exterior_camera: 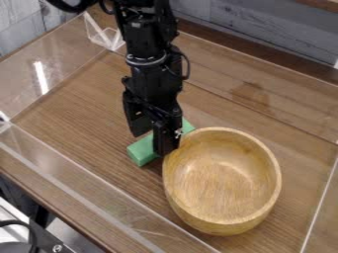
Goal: Put the green block in the brown bowl
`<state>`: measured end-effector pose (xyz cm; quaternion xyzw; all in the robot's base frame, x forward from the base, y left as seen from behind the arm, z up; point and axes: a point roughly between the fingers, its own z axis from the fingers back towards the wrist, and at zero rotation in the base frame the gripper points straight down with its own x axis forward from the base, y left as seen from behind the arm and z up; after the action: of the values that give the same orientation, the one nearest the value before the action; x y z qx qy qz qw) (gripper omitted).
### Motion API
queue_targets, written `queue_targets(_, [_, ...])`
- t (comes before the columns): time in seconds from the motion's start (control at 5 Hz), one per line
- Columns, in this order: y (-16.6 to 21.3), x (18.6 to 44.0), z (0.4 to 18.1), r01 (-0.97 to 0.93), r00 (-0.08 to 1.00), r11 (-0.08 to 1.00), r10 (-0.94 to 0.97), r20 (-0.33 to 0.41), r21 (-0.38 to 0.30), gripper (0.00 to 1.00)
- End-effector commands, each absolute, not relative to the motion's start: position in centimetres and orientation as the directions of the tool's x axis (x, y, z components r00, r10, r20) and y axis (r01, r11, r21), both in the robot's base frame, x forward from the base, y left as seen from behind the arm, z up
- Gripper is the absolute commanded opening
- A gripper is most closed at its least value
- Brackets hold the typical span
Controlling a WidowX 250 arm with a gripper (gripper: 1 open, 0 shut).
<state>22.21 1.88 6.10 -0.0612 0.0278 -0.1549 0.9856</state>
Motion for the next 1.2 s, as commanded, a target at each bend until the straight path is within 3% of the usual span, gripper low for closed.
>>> queue_targets(0.0, [2.2, 22.7, 6.1, 0.310, 0.950, 0.944, -0.313, -0.003, -0.111, 1.00])
queue_targets(0.6, [2.2, 22.9, 4.2, 0.316, 0.948, 0.942, -0.317, 0.008, -0.109, 1.00])
queue_targets(0.8, [2.1, 22.9, 4.0, 0.313, 0.949, 0.943, -0.314, 0.008, -0.112, 0.00])
queue_targets(1.0, [1.9, 22.8, 4.2, 0.309, 0.950, 0.944, -0.311, 0.004, -0.118, 0.00])
